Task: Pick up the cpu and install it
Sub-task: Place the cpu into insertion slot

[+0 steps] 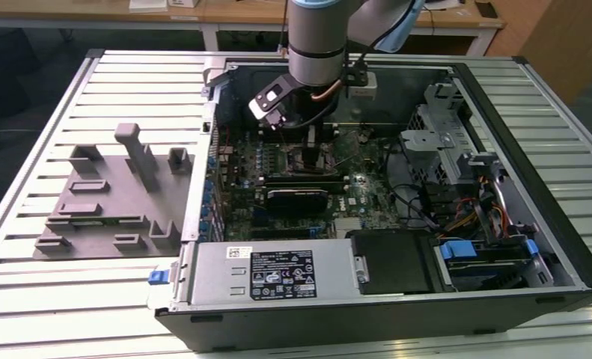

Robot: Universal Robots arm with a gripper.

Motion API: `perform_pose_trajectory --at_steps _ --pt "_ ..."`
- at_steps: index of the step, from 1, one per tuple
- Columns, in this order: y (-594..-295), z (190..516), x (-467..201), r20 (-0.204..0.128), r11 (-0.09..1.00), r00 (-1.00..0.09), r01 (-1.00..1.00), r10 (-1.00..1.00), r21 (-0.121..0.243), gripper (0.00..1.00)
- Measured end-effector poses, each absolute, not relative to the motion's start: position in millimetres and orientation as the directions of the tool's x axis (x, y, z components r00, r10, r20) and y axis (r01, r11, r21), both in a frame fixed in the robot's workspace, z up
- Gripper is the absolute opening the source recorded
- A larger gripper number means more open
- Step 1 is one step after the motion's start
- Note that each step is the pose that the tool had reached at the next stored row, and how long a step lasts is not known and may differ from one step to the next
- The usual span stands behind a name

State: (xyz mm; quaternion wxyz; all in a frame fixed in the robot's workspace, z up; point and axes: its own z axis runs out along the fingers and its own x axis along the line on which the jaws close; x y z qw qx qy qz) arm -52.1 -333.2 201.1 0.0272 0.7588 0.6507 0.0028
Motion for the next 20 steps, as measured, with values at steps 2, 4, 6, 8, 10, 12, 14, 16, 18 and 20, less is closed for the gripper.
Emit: perform_pose_trajectory --at_steps 2,4,6,8,10,12,14,16,18,20 --pt "-333.1 200.9 -52.0 -0.032 -0.153 0.154 0.987 0.987 0.045 0.42" --pt "-333.2 201.3 -51.9 -0.035 -0.153 0.155 0.987 0.987 0.046 0.42" --pt "-333.2 202.2 -51.8 -0.039 -0.153 0.155 0.987 0.987 0.046 0.42" --pt "-333.0 202.7 -51.7 -0.043 -0.153 0.155 0.987 0.987 0.047 0.42" --pt "-333.1 202.8 -51.7 -0.044 -0.153 0.155 0.987 0.987 0.047 0.42" --pt "-332.9 202.8 -51.7 -0.047 -0.154 0.156 0.987 0.987 0.047 0.42" --pt "-332.6 202.9 -50.8 -0.057 -0.155 0.158 0.987 0.986 0.049 0.42" --pt "-332.6 202.9 -49.9 -0.064 -0.156 0.159 0.987 0.985 0.05 0.42" --pt "-332.6 202.9 -49.9 -0.064 -0.156 0.159 0.987 0.985 0.05 0.42" --pt "-332.6 203.0 -49.7 -0.064 -0.155 0.159 0.987 0.985 0.05 0.42"
